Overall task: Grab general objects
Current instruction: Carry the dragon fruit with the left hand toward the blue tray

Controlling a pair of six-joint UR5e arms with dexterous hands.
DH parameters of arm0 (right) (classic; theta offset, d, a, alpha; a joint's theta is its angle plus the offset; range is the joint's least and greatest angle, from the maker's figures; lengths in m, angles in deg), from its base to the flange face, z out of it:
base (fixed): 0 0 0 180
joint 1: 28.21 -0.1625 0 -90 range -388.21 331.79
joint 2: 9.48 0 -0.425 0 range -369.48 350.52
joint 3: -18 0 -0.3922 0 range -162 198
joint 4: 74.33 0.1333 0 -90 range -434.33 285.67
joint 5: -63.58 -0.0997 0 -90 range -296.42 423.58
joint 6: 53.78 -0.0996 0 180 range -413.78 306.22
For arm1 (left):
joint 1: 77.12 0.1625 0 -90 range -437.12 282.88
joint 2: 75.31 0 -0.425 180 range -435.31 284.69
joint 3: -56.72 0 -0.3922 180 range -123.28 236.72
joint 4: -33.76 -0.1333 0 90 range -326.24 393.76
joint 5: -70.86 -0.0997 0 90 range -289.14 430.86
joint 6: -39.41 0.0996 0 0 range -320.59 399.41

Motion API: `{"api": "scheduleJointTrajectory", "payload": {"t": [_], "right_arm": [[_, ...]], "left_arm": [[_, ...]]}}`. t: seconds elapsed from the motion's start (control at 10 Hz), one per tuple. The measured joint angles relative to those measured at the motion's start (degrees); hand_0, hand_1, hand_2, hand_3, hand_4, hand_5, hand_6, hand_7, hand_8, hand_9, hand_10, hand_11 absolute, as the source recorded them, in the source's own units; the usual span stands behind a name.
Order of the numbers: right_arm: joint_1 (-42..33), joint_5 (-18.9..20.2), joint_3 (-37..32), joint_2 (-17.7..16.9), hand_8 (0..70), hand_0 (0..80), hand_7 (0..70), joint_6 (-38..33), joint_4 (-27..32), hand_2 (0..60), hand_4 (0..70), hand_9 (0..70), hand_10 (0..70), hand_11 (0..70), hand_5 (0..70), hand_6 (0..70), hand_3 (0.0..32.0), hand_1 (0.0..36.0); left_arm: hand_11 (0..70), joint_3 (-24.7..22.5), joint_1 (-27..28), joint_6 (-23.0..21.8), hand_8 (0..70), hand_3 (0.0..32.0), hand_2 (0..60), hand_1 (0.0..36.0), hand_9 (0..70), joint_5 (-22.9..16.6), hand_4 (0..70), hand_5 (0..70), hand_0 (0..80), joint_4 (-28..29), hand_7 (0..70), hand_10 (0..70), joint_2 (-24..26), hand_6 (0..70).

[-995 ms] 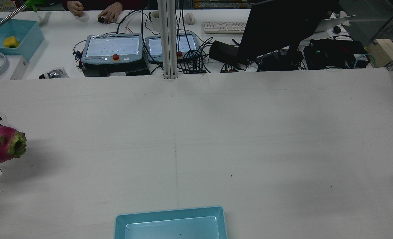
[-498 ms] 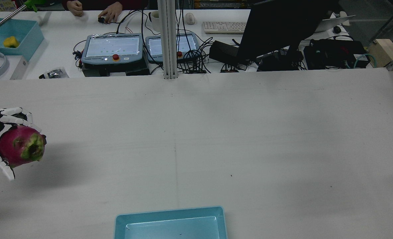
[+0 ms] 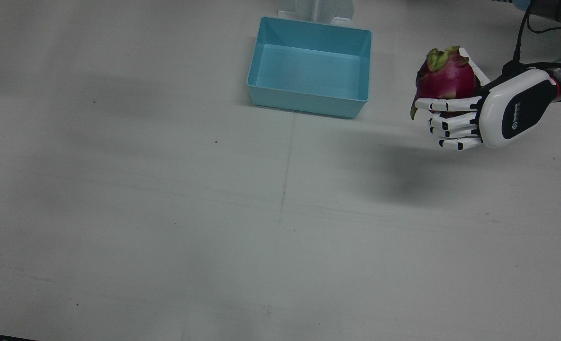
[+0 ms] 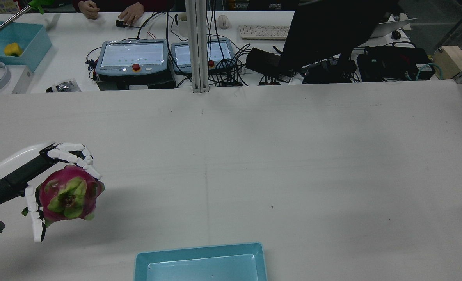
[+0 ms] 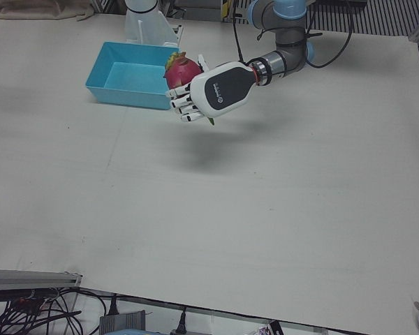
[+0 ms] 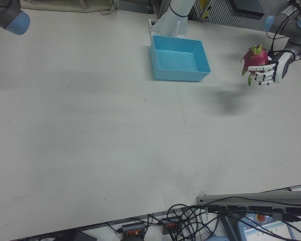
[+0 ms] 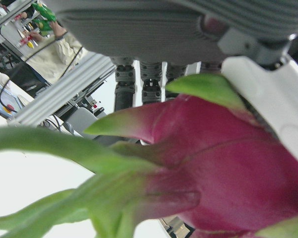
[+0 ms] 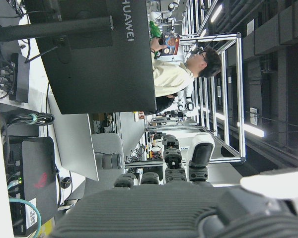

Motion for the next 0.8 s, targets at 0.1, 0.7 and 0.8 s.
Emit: {"api": "scheduleJointTrajectory", "payload": {"t": [0.1,0.7,0.8], "right_arm": [[0.0,0.0,0.0,0.0,0.0,0.0,0.0,0.0,0.0,0.0,0.0,0.0,0.0,0.0,0.0,0.0,0.0,0.0],[0.0,0.0,0.0,0.0,0.0,0.0,0.0,0.0,0.0,0.0,0.0,0.0,0.0,0.0,0.0,0.0,0.0,0.0],[0.0,0.0,0.0,0.0,0.0,0.0,0.0,0.0,0.0,0.0,0.0,0.0,0.0,0.0,0.0,0.0,0.0,0.0]], "left_arm": [[62.4,-0.9,2.8,-1.1,44.5,0.0,0.0,2.2,47.3,0.1,70.0,30.5,62.6,0.7,68.8,44.8,0.1,37.7],[59.0,-4.7,14.7,-2.1,44.8,0.0,0.0,6.3,47.2,1.8,70.0,35.4,80.0,1.5,70.0,42.3,0.1,42.6],[59.2,-4.9,15.5,-2.2,44.6,0.0,0.0,5.9,46.9,2.4,70.0,35.2,79.3,1.2,70.0,42.5,0.2,42.0]]}}
